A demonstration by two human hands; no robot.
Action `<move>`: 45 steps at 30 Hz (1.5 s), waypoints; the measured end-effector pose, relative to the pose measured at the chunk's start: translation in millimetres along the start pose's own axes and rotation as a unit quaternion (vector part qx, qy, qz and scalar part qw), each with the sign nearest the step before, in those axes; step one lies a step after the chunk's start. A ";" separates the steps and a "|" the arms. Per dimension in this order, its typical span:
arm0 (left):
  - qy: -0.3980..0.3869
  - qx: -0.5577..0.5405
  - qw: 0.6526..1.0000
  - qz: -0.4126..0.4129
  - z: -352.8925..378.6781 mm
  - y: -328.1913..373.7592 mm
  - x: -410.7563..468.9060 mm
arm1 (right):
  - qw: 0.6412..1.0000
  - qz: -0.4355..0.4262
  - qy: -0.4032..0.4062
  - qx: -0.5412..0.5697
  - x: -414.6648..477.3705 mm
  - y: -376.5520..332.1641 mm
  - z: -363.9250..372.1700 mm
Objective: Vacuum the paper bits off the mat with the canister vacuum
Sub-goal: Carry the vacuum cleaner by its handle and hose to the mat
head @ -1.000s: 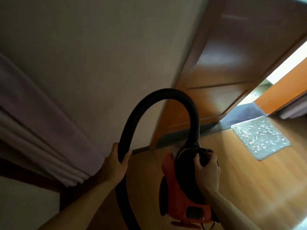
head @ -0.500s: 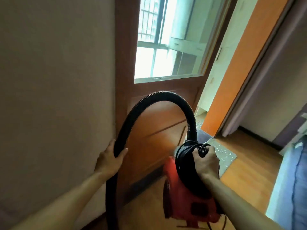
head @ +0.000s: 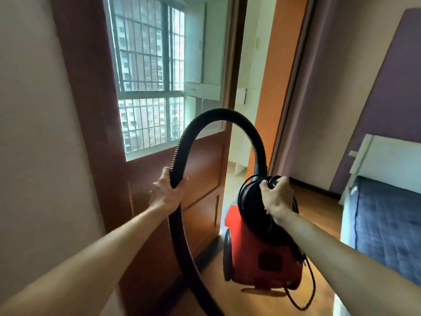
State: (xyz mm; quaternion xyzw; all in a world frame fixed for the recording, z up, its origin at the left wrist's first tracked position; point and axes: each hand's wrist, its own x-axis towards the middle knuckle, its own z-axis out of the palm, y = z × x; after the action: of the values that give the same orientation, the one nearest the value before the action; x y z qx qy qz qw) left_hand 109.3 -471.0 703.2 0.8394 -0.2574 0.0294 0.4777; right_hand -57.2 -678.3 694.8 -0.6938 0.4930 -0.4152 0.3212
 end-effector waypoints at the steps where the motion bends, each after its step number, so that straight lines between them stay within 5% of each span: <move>1: -0.005 -0.004 1.000 0.000 4.5 10.9 4.5 | 1.000 0.001 0.003 -0.002 7.6 -1.0 -7.6; 24: -0.109 -0.036 0.989 0.096 146.8 176.9 59.4 | 0.995 0.021 0.099 -0.024 151.5 45.9 -159.2; 45: -0.225 -0.075 0.946 0.220 333.3 251.0 229.9 | 0.967 0.078 0.240 -0.044 332.5 77.2 -144.7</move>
State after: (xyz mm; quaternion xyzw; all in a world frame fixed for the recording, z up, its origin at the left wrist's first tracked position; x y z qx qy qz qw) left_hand 127.3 -939.5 788.0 0.7083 -0.5381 -0.0748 0.4508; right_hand -162.4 -1023.4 780.0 -0.5466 0.6262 -0.5212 0.1934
